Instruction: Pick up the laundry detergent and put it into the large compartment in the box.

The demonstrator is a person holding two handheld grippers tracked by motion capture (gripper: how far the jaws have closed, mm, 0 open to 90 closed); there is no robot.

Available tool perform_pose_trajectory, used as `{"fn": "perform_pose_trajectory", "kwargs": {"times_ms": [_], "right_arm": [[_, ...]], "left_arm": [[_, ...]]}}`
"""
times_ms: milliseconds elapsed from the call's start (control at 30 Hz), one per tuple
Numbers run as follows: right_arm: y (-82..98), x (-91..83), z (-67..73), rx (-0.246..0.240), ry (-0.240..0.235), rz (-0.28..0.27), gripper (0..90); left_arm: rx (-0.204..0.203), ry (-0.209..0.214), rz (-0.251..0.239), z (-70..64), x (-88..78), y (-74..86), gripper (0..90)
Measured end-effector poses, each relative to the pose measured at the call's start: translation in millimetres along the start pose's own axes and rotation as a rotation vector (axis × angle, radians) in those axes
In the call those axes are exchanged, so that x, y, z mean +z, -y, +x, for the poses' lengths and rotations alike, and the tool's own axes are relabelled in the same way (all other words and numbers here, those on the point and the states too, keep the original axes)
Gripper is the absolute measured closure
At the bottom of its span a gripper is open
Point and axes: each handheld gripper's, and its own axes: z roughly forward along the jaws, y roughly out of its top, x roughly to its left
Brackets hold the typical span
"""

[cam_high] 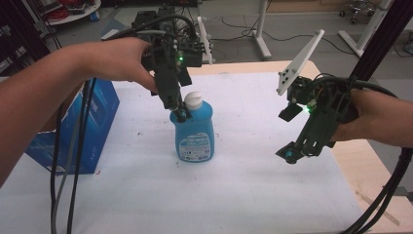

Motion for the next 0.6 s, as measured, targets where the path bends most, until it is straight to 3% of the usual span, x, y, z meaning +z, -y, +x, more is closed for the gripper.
{"fn": "perform_pose_trajectory", "kwargs": {"times_ms": [600], "right_arm": [[0.2,6.1,-3.1,0.001,-0.013,0.001,1.2]], "left_arm": [[0.001,0.013,0.000,4.6,24.2,-3.7,1.7]]}}
